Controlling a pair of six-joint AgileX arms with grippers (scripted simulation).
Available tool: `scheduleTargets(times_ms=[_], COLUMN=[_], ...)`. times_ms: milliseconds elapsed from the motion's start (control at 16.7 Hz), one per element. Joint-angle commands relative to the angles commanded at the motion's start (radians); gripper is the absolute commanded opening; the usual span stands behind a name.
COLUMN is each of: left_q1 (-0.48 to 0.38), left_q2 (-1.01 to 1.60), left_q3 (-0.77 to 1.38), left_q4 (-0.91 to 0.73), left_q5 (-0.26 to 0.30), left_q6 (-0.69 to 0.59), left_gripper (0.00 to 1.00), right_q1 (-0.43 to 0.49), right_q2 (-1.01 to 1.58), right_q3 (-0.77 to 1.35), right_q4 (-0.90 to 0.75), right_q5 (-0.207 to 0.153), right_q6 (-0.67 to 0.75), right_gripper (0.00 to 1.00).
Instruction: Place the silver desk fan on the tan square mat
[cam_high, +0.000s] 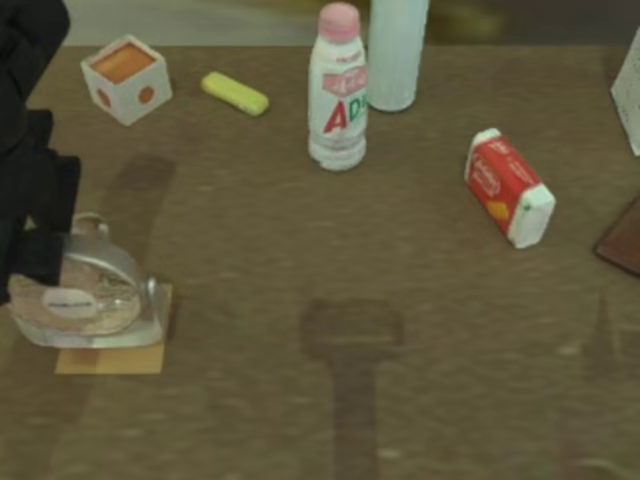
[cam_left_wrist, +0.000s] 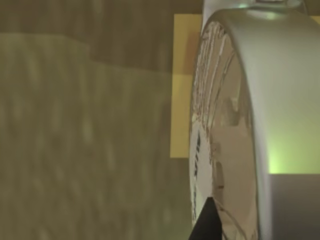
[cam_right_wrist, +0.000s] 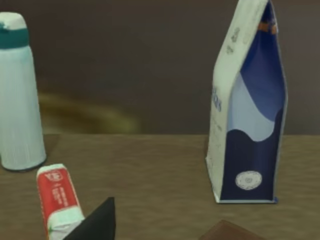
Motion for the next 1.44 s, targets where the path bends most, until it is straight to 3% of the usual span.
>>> scheduleTargets(times_ms=[300, 1080, 1440], left_q1=[0.001, 0.001, 0.001], left_q2=[0.002, 0.002, 0.002], left_q3=[-0.016, -0.016, -0.016], left_q4=[0.017, 0.017, 0.017], left_q5=[0.000, 0.000, 0.000], left_q6=[-0.001, -0.001, -0.001], left_gripper=[0.00, 0.98, 1.00], right_q1=[0.000, 0.000, 0.000], right_q2=[0.000, 0.000, 0.000], right_q3=[0.000, 0.000, 0.000], right_q4=[0.000, 0.000, 0.000], right_q5=[0.000, 0.000, 0.000], right_q6=[0.000, 0.000, 0.000], right_gripper=[1.00, 1.00, 1.00])
